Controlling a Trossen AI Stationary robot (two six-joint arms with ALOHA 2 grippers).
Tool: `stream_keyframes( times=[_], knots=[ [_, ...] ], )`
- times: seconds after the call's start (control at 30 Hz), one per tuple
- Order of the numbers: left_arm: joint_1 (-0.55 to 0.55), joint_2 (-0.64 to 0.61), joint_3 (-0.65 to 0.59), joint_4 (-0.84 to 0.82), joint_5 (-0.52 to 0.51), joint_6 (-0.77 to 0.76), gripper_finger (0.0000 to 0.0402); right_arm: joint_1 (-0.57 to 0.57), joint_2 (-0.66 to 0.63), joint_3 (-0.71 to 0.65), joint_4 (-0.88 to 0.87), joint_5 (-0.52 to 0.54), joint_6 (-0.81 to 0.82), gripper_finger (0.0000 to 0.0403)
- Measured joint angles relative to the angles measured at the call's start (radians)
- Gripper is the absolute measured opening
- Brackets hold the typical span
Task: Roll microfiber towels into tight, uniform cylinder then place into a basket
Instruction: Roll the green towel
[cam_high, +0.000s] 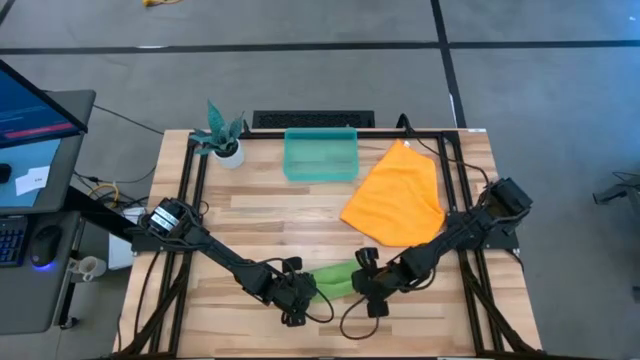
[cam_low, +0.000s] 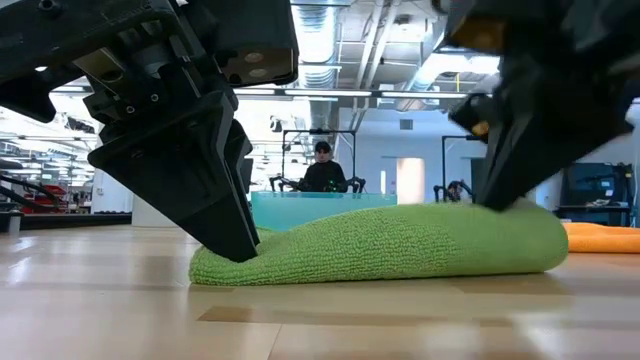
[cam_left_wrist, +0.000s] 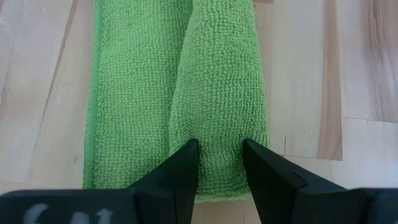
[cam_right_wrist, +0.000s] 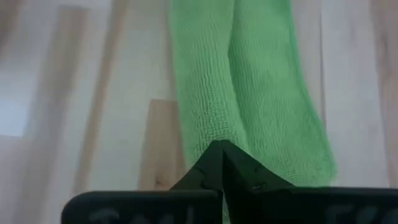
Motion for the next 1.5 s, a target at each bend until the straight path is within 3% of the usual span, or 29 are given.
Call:
stream_keyframes(
  times=[0.2, 0.8, 1.27, 1.5],
  knots=[
    [0.0, 0.0, 0.0, 0.0, 0.0, -0.001, 0.0123, -0.026, 0.065, 0.004, -0.01, -0.031, 0.056, 0.0006],
    [-0.001, 0.002, 0.0, 0.003, -0.044, -0.068, 0.0127, -0.035, 0.1, 0.005, -0.026, -0.063, 0.075, 0.0015],
    [0.0, 0.002, 0.0, 0.001, -0.074, -0.063, 0.024, -0.035, 0.1, 0.003, -0.023, -0.067, 0.076, 0.0014],
    [-0.005, 0.006, 0.075, -0.094, -0.071, 0.015, 0.0251, -0.035, 0.1, 0.003, -0.023, -0.069, 0.102, 0.0015]
  ],
)
